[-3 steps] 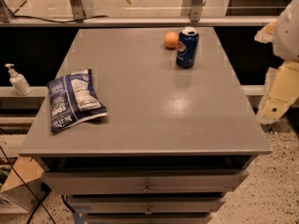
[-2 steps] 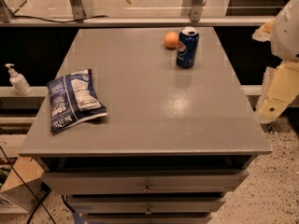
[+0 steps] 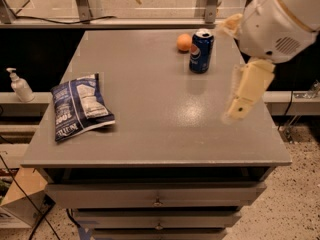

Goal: Pick blue chip bag

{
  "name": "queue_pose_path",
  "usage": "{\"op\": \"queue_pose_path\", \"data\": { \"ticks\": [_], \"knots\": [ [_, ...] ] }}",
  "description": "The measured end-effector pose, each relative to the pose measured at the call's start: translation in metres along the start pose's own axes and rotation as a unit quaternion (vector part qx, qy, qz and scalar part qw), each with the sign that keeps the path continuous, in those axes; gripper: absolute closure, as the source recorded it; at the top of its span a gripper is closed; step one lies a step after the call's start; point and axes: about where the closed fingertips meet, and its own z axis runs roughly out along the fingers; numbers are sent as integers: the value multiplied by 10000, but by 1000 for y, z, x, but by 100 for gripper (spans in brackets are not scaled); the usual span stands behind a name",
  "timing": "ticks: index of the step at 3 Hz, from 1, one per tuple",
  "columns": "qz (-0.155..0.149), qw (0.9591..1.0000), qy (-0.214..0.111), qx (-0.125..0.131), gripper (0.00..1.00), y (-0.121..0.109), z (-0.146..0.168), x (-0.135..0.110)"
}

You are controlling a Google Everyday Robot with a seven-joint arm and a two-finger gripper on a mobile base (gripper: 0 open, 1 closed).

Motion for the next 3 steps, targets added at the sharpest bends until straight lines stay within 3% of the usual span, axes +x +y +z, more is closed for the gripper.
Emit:
{"op": "queue_pose_path", "data": {
  "ticks": [1,2,3],
  "knots": [
    [-71,9998,-182,-59,0,3,1,-12],
    [76,9998,-185,-83,0,1,0,-7],
    [15,9989,-432,-196,0,-1,19,-31]
  ]
}}
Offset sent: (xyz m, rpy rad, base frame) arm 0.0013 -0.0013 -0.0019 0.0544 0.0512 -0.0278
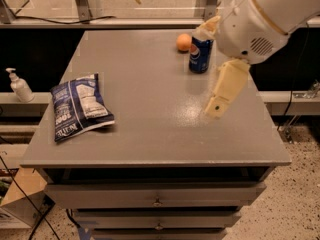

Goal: Pick blue chip bag

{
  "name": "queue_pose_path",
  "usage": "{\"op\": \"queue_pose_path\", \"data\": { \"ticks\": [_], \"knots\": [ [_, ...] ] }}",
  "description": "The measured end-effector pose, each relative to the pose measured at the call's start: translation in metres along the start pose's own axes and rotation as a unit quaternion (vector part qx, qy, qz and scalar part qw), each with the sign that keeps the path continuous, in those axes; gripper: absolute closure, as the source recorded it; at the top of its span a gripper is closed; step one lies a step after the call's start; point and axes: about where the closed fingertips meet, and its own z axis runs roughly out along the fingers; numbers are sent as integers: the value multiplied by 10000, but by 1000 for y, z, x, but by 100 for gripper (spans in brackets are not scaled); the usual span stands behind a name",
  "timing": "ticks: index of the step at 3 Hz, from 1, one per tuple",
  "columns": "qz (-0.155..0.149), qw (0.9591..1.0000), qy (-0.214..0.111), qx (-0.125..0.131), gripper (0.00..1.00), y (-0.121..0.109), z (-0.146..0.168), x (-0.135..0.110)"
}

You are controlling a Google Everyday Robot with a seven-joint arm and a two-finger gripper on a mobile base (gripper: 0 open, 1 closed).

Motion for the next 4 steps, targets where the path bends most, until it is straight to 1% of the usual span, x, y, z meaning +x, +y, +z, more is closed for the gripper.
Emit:
{"op": "queue_pose_path", "data": {
  "ticks": [1,2,3,4],
  "knots": [
    [-196,9986,-383,-302,0,-1,40,-38],
    [-361,9943,-781,-629,0,-2,84,-78],
    [-495,9879,-1134,-938,0,-5,127,-117],
    [-587,9807,-1396,-1236,0,-3,169,-151]
  ]
}}
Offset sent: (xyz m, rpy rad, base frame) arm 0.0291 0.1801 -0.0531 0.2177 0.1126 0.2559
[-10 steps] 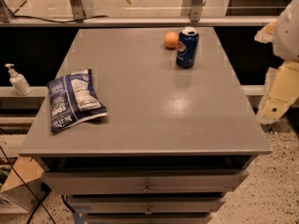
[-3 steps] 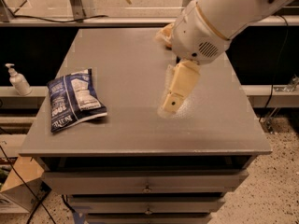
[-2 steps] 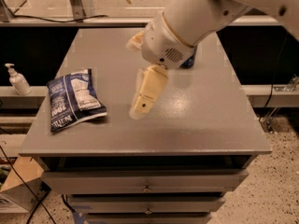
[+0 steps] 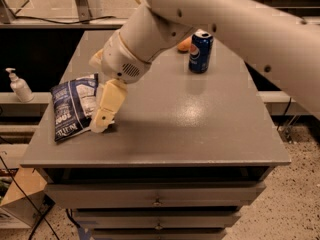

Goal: Pick blue chip bag

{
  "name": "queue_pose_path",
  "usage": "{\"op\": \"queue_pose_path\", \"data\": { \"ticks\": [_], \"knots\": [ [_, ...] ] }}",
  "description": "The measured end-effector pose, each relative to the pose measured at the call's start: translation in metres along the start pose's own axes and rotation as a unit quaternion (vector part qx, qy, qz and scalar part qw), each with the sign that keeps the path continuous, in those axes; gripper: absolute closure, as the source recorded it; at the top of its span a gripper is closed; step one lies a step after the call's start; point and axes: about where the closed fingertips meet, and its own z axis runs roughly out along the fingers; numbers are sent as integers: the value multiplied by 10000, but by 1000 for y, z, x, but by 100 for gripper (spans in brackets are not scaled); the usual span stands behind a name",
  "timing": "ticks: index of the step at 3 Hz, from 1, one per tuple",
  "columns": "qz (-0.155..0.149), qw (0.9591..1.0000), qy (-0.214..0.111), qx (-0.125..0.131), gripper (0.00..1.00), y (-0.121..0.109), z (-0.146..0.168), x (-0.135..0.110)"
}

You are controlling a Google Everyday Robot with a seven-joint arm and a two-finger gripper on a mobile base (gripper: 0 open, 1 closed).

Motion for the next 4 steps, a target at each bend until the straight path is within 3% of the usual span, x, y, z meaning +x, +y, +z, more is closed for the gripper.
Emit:
{"op": "queue_pose_path", "data": {
  "ticks": [1,2,4],
  "knots": [
    [-220,9996,-109,-144,0,-10,39,-20],
    [-356,9991,-130,-197,0,-21,69,-23],
    [-302,9992,178,-204,0,-40,107,4]
  ]
}}
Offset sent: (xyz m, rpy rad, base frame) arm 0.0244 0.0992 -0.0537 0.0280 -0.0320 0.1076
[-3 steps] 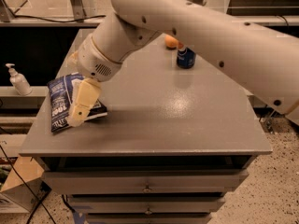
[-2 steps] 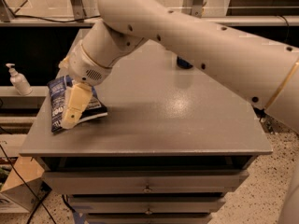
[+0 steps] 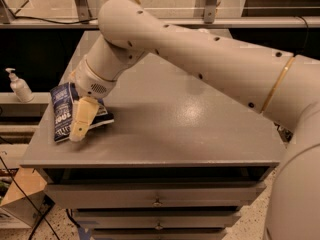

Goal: Pick blue chip bag

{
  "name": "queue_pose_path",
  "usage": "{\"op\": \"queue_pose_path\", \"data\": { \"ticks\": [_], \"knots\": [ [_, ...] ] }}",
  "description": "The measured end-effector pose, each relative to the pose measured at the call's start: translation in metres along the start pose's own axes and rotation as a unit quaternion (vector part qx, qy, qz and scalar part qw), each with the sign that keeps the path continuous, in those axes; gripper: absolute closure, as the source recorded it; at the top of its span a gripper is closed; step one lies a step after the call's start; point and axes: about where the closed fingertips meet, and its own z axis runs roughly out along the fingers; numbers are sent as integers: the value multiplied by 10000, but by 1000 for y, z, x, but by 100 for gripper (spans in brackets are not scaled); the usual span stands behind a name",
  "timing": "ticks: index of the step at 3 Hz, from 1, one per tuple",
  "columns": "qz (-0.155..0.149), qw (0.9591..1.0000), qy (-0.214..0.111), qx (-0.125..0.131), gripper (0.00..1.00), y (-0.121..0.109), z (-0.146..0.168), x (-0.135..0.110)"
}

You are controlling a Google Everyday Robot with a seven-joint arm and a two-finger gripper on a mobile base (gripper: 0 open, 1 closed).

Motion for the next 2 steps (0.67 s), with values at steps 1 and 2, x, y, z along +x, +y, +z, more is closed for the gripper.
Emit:
{"op": "queue_pose_path", "data": {
  "ticks": [1,2],
  "knots": [
    [110,9999,88,45,18,-5,-2,14],
    [161,9997,59,199,41,-10,-18,17]
  ]
}}
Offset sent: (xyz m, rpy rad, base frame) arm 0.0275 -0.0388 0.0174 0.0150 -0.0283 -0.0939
